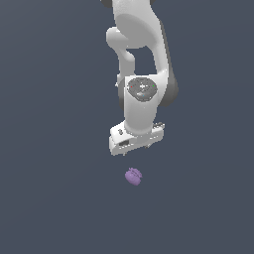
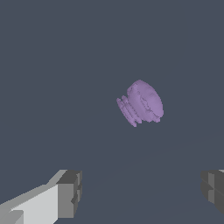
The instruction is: Pick up the object and move it to a goal position.
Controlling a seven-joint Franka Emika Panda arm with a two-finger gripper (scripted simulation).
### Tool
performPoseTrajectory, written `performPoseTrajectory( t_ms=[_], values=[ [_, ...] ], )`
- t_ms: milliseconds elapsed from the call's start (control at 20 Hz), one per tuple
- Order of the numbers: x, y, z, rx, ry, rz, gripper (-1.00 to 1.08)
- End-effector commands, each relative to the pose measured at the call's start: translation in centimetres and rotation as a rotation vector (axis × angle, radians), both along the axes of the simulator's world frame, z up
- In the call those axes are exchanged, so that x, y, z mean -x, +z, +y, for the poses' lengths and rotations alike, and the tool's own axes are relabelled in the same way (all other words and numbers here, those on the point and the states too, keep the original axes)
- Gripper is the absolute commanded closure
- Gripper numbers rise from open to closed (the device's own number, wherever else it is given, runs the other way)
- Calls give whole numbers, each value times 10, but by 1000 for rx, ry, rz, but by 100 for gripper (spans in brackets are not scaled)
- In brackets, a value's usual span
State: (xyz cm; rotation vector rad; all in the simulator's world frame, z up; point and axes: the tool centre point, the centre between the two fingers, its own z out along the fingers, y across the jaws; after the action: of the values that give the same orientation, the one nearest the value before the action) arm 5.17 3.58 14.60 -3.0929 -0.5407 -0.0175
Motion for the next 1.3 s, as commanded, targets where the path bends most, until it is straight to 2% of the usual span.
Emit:
performPoseTrajectory(
  t_ms=[0, 700, 1250],
  values=[
    [-9, -7, 0, 3, 72, 2, -92],
    [-51, -47, -1, 7, 438, 8, -92],
    [-63, -62, -3, 7, 565, 9, -92]
  ],
)
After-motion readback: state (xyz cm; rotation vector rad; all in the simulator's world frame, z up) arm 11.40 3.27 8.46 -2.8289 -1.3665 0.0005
